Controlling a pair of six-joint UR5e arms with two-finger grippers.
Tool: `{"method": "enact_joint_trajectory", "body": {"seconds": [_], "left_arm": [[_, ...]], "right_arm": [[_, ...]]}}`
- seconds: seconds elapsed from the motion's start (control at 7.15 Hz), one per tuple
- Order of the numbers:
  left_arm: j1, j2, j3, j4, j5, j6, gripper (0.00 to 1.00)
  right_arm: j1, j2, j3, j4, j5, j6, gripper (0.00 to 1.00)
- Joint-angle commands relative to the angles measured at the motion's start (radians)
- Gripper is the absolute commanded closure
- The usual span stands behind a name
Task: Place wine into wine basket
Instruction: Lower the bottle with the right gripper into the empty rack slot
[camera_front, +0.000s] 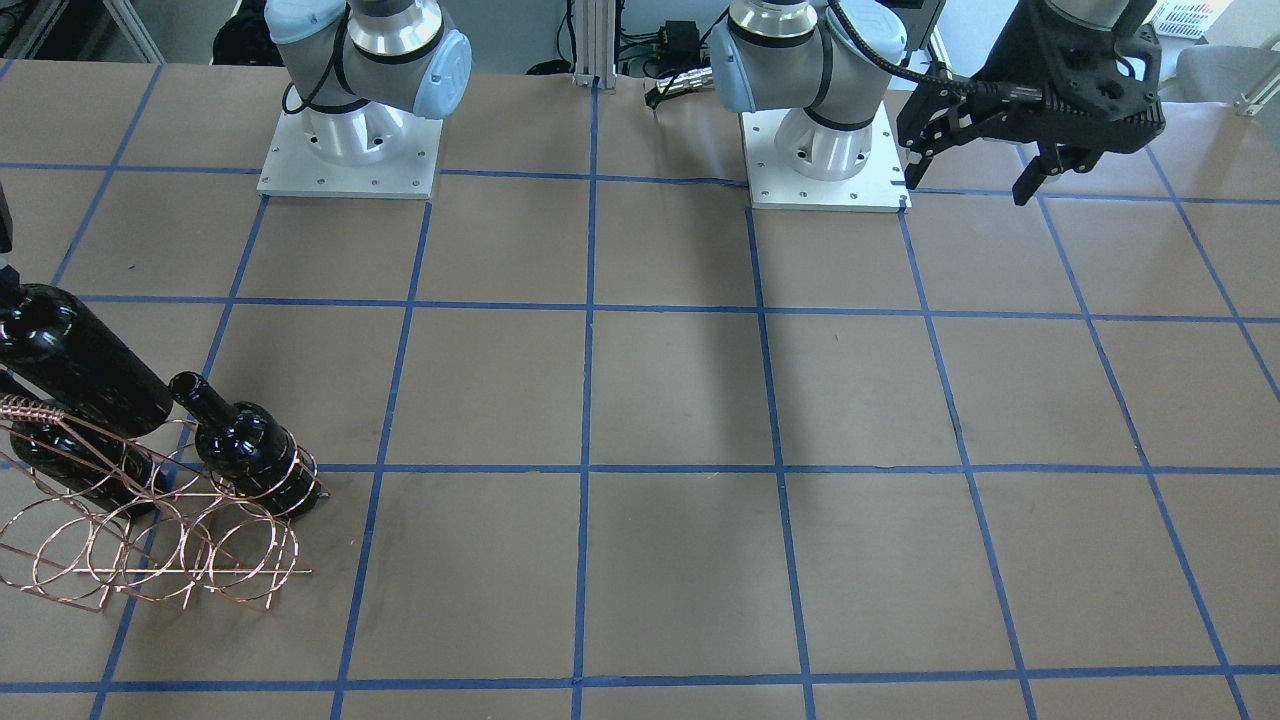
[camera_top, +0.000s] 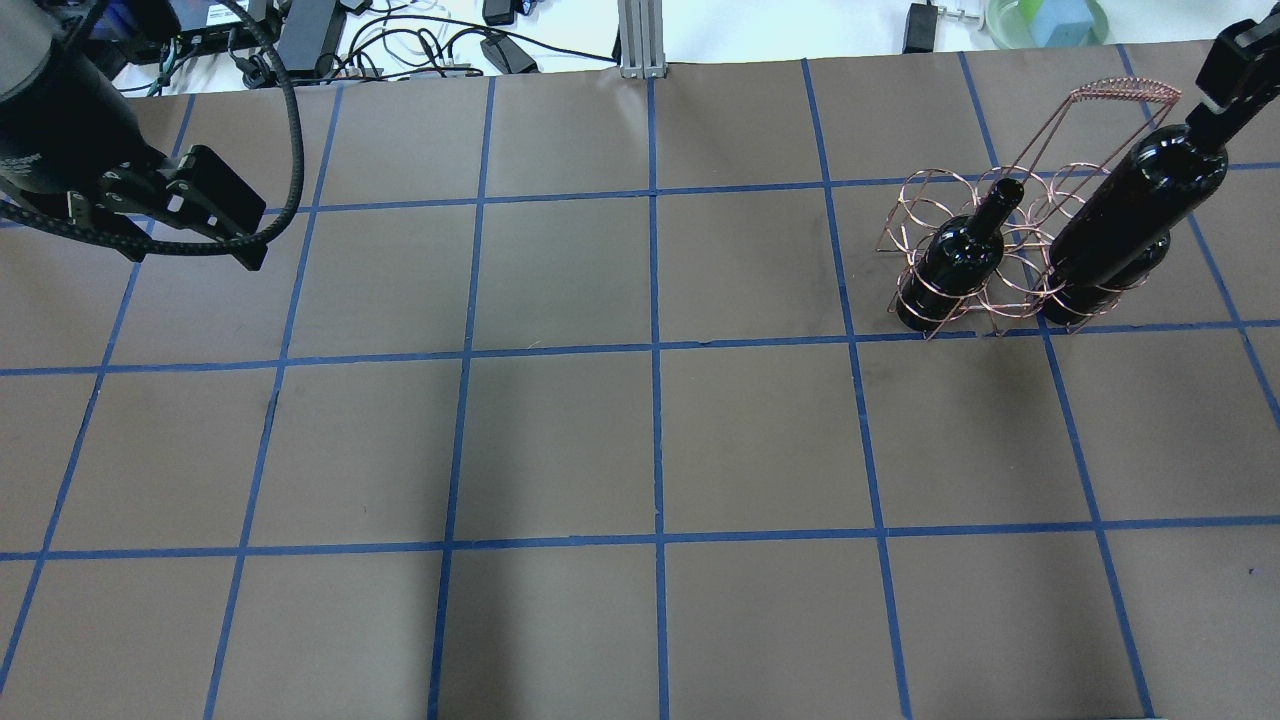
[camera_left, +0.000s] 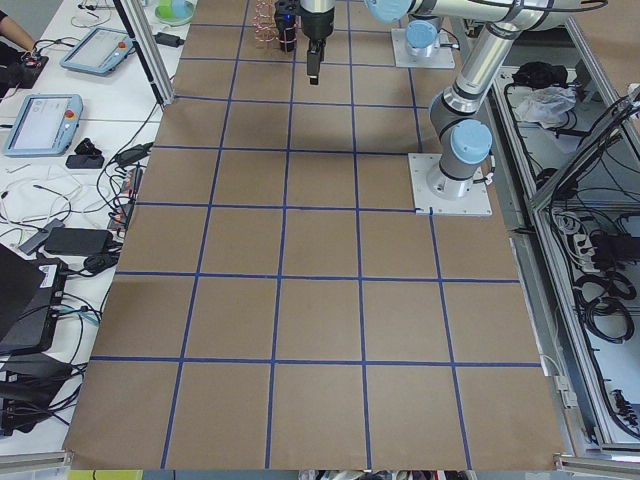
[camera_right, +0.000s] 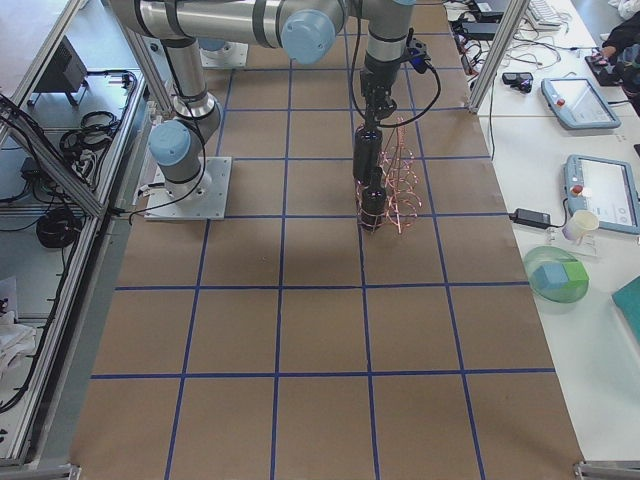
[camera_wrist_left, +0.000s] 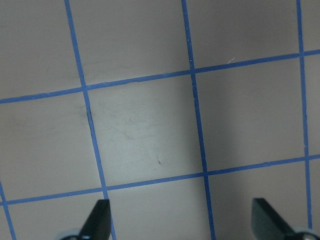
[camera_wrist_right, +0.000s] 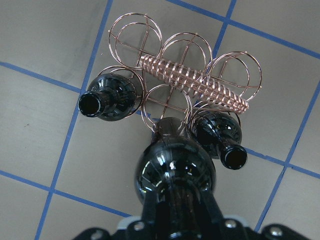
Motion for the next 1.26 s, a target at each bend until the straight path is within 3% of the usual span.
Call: {"method": "enact_joint_trajectory", "body": {"seconds": [0.0, 0.42, 1.12], "left_arm": [[0.0, 0.0, 0.0, -0.002, -0.002, 0.0, 0.0], [0.0, 0.0, -0.002, -0.002, -0.002, 0.0, 0.0], [0.0, 0.002, -0.002, -0.003, -0.002, 0.0, 0.0]], "right_arm": [[0.043, 0.033, 0.0, -0.038, -0.002, 0.018, 1.0], [0.043, 0.071, 0.0, -0.069, -0.041, -0.001, 1.0], [0.045, 0.09, 0.0, -0.069, -0.031, 0.0, 1.0]]}}
